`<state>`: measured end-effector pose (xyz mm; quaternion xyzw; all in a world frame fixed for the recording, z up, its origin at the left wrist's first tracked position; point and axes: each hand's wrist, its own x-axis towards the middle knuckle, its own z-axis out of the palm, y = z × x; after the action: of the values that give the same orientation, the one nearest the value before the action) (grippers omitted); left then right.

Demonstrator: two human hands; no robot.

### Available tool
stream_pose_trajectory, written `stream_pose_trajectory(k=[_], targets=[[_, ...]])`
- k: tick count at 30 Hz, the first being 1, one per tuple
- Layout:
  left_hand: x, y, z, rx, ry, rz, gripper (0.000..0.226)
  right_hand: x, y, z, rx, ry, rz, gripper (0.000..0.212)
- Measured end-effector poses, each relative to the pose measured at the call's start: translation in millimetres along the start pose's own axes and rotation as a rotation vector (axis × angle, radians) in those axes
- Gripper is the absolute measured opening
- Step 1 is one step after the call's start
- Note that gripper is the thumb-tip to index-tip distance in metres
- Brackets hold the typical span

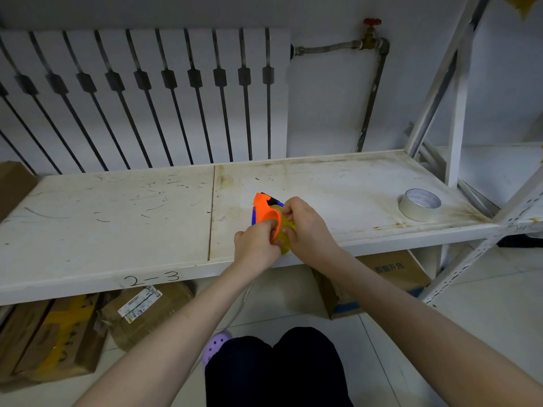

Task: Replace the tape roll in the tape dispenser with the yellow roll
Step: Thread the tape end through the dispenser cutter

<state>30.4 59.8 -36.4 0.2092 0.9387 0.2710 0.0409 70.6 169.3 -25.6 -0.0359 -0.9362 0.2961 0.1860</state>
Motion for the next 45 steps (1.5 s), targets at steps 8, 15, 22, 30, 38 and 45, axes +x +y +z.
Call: stream_pose_trajectory(k=[8,15,22,30,38,45], targets=[[1,2,2,-0.011,0.01,-0.009,0.015,-5,-3,5,0.016,0.036,0.022,0.022],[1,2,-3,-0.016,0.017,0.024,0.02,-6,-6,0,0.044,-0.059,0.021,0.018],[1,3,-9,-0.001,-0.023,0.02,0.016,1,8,-3,0.014,-0.001,-0.02,0.035],[-1,5,-10,-0.006,-0.043,0.001,0.019,-6,9,1,0.003,0.065,-0.062,0.03],[-1,4,-11,0.001,-0.048,0.012,0.021,4,2,-7,0.069,-0.054,-0.002,0.041],[-1,4,-9,-0.01,-0.04,0.016,0.025,-3,-1,0,0.073,0.012,0.056,0.036]])
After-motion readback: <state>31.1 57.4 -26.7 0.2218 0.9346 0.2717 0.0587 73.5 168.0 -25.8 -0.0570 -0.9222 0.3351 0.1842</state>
